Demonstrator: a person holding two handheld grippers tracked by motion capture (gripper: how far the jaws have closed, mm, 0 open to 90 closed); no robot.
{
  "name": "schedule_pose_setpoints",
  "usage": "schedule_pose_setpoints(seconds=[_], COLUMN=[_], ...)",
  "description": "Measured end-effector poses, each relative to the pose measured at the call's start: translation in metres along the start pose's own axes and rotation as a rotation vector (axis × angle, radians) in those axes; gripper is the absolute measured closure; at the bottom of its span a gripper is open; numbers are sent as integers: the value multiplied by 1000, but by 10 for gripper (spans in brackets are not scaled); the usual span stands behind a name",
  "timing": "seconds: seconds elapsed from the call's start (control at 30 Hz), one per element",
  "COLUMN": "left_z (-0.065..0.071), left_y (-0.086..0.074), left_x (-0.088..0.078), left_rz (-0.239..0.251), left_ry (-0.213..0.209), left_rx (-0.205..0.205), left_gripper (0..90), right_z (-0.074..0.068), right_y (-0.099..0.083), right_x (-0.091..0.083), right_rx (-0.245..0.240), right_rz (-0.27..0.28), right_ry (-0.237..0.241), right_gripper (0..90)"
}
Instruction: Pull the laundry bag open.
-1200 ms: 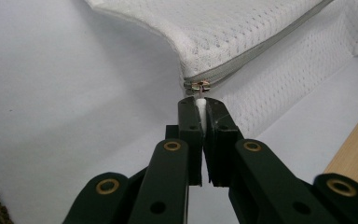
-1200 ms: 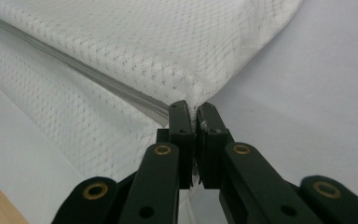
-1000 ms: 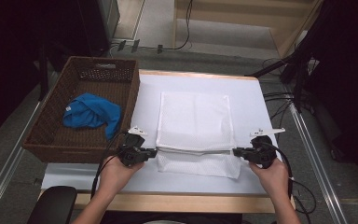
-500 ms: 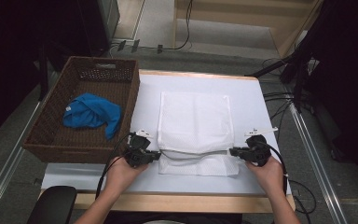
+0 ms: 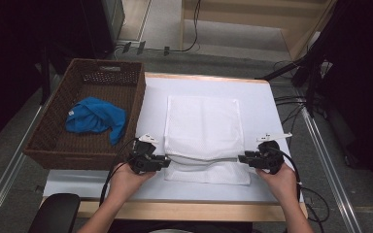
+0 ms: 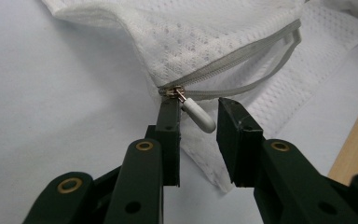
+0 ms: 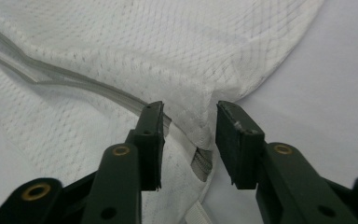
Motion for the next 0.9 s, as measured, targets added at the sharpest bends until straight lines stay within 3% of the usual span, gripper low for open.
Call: schedule_pose_setpoints(seconds=[0.13,0.23,0.47,0.9], left_z=[5,6,10,19], left_y=[2,3,10,17], left_x=[-6,-10,-20,-28], left_rz=[11,25,63,46], left_ry=[-8,-22,-44,-81], left_rx=[10,6,45,93], left_gripper=[657,608,543,442], right_z=[1,-1,-6,-24], right_y=[1,2,5,11], right_x=[-8,-11,-15,-19], right_rx=[16,19,19,-12], right_rz=[32,46,70,103], right_ry=[-9,-8,10,18], right_gripper=[574,569,559,528])
Point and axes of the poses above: each handheld gripper's, and its own axes: x roughly forward along the jaws, y roughly out of its top, z roughly to its right, the point moved 2 cm from there along x, roughly forward along the jaws, and after that the axes turned 10 degrees about -y, right-handed, at the moved point
